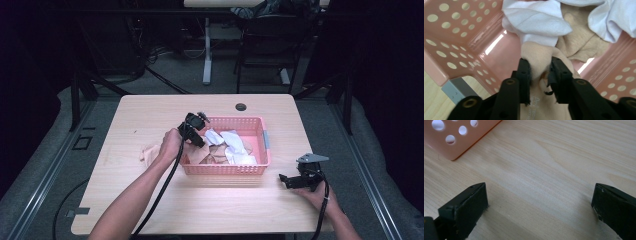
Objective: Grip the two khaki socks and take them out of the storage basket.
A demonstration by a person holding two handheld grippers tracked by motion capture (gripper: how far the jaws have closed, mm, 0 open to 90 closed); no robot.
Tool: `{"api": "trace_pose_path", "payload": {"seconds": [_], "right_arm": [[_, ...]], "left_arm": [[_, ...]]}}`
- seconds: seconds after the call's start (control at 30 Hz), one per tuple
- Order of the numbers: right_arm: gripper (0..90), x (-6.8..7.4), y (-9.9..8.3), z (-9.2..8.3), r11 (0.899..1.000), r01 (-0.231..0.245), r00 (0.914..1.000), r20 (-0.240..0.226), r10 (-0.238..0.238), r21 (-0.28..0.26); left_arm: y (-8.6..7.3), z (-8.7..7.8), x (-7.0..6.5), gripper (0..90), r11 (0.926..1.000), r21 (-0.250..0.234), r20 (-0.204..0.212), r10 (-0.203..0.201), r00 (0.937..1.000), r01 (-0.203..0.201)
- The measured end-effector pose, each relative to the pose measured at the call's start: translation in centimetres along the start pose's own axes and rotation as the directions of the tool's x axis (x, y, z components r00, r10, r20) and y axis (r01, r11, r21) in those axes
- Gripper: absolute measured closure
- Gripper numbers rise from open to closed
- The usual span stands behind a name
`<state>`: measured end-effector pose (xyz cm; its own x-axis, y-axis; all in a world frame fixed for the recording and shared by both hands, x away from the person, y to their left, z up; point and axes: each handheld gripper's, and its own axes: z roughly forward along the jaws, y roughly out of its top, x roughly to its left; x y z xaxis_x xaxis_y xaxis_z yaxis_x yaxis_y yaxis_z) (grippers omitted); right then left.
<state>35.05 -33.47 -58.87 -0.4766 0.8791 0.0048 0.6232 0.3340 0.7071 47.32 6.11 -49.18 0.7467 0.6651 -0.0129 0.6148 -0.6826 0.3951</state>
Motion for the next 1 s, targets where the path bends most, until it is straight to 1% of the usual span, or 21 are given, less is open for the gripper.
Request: {"api": "trace_pose_path", "payload": {"seconds": [0.07, 0.1, 0.13, 0.17, 0.27, 0.33, 0.43, 0.5, 0.6, 0.73, 0.8, 0.87, 1.0], "right_arm": [[0.0, 0.0, 0.0, 0.0, 1.0, 0.0, 1.0, 0.0, 0.0, 0.0], [0.0, 0.0, 0.0, 0.0, 1.0, 0.0, 1.0, 0.0, 0.0, 0.0], [0.0, 0.0, 0.0, 0.0, 1.0, 0.0, 1.0, 0.0, 0.0, 0.0], [0.0, 0.0, 0.0, 0.0, 1.0, 0.0, 1.0, 0.0, 0.0, 0.0], [0.0, 0.0, 0.0, 0.0, 1.0, 0.0, 1.0, 0.0, 0.0, 0.0], [0.0, 0.0, 0.0, 0.0, 1.0, 0.001, 1.0, 0.0, -0.001, 0.0], [0.0, 0.0, 0.0, 0.0, 1.0, 0.0, 1.0, 0.0, 0.0, 0.0], [0.0, 0.0, 0.0, 0.0, 1.0, 0.0, 1.0, 0.0, 0.0, 0.0], [0.0, 0.0, 0.0, 0.0, 1.0, 0.0, 1.0, 0.0, 0.0, 0.0], [0.0, 0.0, 0.0, 0.0, 1.0, 0.0, 1.0, 0.0, 0.0, 0.0], [0.0, 0.0, 0.0, 0.0, 1.0, -0.001, 1.0, -0.003, 0.001, -0.001], [0.0, 0.0, 0.0, 0.0, 1.0, -0.001, 1.0, -0.003, 0.001, -0.001], [0.0, 0.0, 0.0, 0.0, 1.0, -0.002, 1.0, -0.003, 0.002, -0.002]], "left_arm": [[-0.1, -0.1, 0.1, 75.0, 1.0, -0.001, 0.007, -0.006, 1.0, 0.006], [-0.1, -0.2, 0.1, 73.0, 1.0, 0.006, 0.007, -0.006, 1.0, 0.005], [-0.2, -0.2, 0.2, 71.7, 1.0, 0.002, 0.007, -0.006, 1.0, 0.006], [-0.2, -0.3, 0.2, 71.8, 1.0, 0.003, 0.005, -0.006, 1.0, 0.006], [-0.2, -0.6, 0.2, 73.2, 1.0, -0.003, -0.001, 0.0, 1.0, 0.0], [-0.3, -0.8, 0.3, 75.7, 1.0, -0.005, -0.002, 0.001, 1.0, -0.001], [-0.4, -1.1, 0.4, 79.5, 0.9997, -0.023, -0.003, 0.001, 1.0, -0.001], [-0.4, -1.3, 0.4, 80.4, 0.9997, -0.025, 0.002, 0.0, 1.0, 0.001], [-0.5, -1.8, 0.5, 82.0, 0.9996, -0.027, -0.001, 0.005, 1.0, -0.005], [-0.4, -2.5, 0.7, 82.2, 0.9993, -0.037, 0.005, 0.002, 1.0, -0.002], [-0.3, -3.1, 0.9, 82.3, 0.9987, -0.051, 0.011, 0.001, 0.9999, -0.001], [-0.1, -3.7, 1.0, 82.4, 0.9987, -0.051, 0.016, 0.008, 0.9998, -0.007], [0.2, -5.0, 1.0, 82.4, 0.9979, -0.063, 0.011, 0.014, 0.9998, -0.014]]}}
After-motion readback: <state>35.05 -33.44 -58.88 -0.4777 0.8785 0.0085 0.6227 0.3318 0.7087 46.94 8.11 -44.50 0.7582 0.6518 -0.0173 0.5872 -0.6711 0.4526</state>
